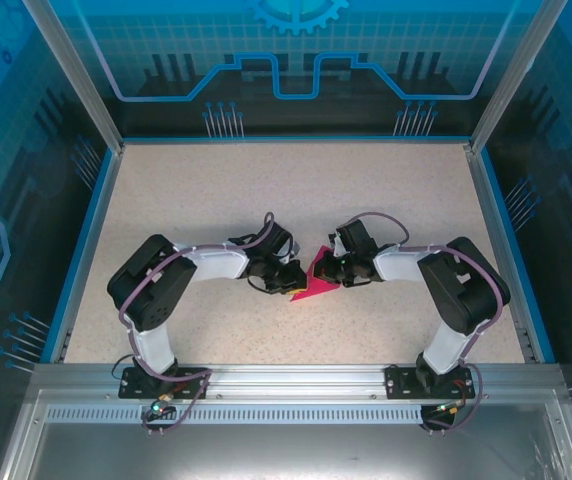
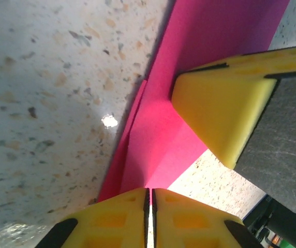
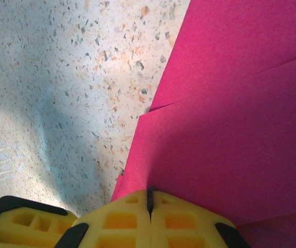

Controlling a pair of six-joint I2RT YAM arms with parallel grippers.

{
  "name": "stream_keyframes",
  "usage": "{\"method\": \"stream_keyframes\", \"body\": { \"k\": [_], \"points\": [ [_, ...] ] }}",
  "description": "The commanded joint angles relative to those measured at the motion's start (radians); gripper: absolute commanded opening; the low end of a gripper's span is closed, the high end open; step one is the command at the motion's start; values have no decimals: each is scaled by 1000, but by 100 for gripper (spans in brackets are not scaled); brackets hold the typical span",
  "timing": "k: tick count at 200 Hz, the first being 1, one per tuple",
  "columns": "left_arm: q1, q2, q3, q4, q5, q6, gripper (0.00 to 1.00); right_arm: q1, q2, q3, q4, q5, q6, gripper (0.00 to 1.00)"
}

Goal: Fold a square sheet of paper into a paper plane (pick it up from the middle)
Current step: Fourth fold the wing at the center of the table.

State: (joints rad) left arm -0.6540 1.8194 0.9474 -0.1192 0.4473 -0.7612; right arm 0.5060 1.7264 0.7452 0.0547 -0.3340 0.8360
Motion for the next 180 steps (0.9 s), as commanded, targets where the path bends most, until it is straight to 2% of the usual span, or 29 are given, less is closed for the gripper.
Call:
{"method": "stream_keyframes", "body": {
  "k": [1,43,87,134,180],
  "points": [
    [4,23,30,2,-8,-13,13,-10,71,-27,-149,96,-24,0],
    [5,47,22,-15,6,-7,13,-9,76,-24,-163,100,-25,0],
    [4,31,9,-93,-85,24,12,-9,82,-23,-180,114,-24,0],
    [0,-35,9,3,44,-2,15,-9,93,-20,-188,118,-20,0],
    [-10,-35,-13,-20,48,-6,16,-10,103,-14,-192,118,-16,0]
  ]
}}
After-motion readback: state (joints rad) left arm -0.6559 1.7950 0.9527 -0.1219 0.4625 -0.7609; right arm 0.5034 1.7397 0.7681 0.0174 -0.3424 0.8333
